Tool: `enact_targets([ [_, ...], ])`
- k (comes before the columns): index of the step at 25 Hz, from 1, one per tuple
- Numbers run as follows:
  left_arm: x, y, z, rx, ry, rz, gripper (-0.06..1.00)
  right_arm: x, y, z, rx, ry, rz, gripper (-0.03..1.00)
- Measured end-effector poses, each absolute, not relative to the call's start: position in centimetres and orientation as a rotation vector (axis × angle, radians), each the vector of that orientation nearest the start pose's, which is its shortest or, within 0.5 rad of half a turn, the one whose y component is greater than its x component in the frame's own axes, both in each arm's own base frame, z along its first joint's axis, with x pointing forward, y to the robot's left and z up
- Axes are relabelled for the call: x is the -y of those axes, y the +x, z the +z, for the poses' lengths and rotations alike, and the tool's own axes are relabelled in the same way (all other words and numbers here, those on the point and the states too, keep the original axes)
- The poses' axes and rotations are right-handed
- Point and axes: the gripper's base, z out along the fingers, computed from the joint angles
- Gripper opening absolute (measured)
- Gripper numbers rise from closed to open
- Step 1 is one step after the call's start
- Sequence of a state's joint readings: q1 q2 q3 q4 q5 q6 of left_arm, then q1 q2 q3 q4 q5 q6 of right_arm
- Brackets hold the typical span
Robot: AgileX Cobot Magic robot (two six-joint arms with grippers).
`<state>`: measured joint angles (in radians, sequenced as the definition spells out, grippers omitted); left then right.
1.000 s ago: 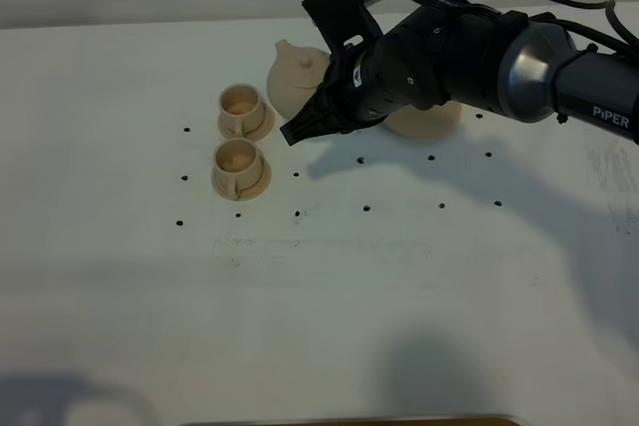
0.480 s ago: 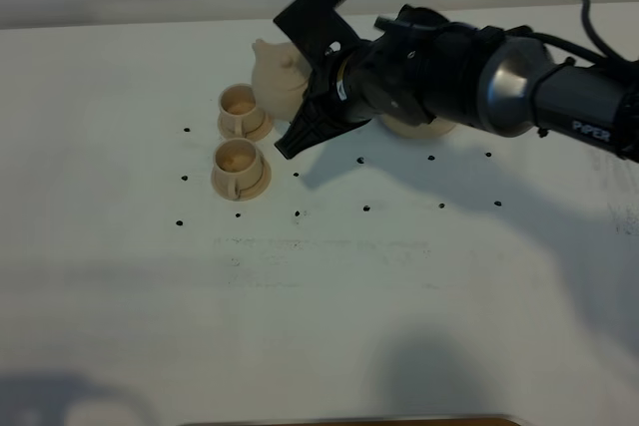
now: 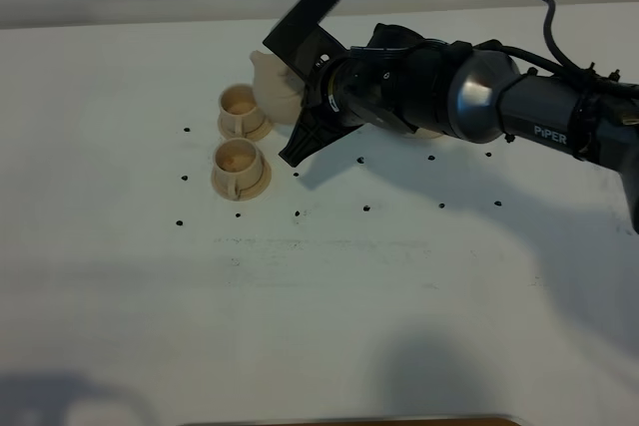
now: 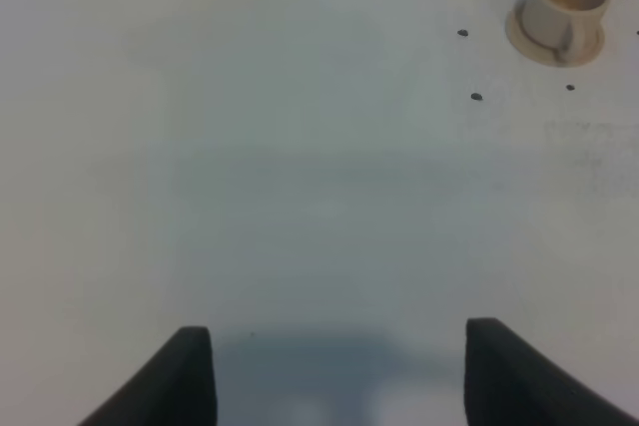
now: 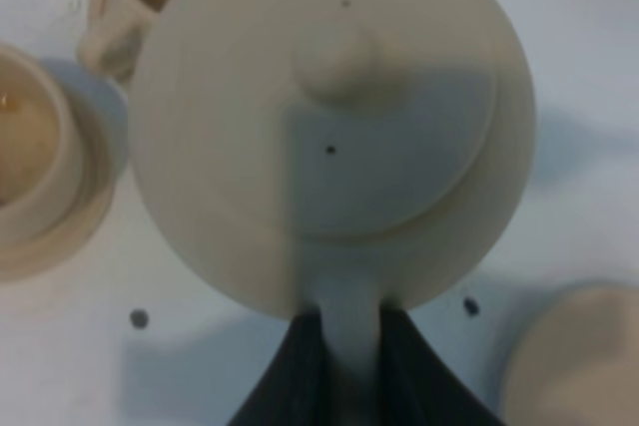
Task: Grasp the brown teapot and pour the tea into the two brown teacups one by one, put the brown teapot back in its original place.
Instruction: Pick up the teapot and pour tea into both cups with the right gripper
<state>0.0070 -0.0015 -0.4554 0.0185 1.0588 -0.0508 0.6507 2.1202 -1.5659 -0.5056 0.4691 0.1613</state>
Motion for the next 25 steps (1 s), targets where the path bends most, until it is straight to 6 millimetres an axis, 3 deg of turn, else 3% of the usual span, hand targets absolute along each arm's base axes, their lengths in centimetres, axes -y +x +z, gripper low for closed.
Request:
enact_targets([
  [14,-0.1,0.0,26.5,-2.085,-0.061,-0.004,0.60,-27.2,38.9,18.4,-2.091,-1.135,-0.218,0.09],
  [25,-0.1,0.0,26.5,-2.085,-0.061,-0.004,0.60,-28.0,38.9,16.2,-2.063,-1.227,-0.262,0.09],
])
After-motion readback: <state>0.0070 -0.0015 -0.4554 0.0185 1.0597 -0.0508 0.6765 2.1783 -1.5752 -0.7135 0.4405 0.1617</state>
